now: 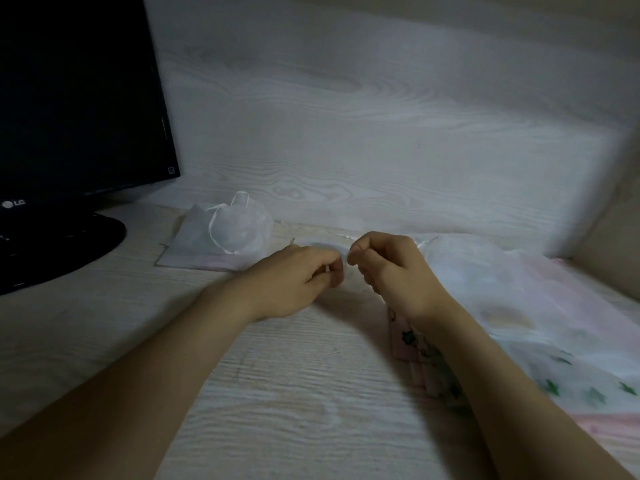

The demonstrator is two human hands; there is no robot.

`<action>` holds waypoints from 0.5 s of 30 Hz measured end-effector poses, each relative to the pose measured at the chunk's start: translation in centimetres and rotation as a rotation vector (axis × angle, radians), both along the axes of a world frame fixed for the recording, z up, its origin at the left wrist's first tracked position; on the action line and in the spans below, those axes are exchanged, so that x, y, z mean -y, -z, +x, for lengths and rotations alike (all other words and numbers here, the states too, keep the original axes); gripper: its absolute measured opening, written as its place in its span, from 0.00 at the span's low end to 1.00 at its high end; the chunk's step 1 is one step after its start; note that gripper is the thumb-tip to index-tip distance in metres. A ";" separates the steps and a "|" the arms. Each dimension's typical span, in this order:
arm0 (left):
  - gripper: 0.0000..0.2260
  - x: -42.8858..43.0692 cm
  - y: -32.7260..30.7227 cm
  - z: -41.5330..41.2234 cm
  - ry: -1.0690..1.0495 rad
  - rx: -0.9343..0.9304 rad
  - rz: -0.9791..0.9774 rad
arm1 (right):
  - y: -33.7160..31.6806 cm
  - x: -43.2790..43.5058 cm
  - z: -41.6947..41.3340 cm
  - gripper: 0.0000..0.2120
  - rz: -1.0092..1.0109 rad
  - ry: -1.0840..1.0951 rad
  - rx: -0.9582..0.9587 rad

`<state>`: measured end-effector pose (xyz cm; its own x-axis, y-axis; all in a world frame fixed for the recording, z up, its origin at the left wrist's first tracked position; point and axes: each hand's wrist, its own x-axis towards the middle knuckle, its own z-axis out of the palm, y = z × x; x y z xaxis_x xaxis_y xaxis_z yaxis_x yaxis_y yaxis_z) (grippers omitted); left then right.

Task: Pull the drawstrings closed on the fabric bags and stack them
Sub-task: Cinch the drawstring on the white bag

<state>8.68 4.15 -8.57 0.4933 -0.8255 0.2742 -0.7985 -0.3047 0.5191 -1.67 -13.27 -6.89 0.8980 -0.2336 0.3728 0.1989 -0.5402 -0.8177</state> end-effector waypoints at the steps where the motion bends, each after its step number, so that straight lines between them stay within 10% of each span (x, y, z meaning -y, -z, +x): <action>1: 0.06 0.1 0.0 -0.1 0.011 0.004 -0.005 | 0.0 -0.1 0.0 0.09 0.039 -0.007 -0.017; 15: 0.14 0.5 0.6 -0.3 0.028 -0.136 -0.063 | -0.8 0.4 -0.2 0.13 0.555 -0.093 0.086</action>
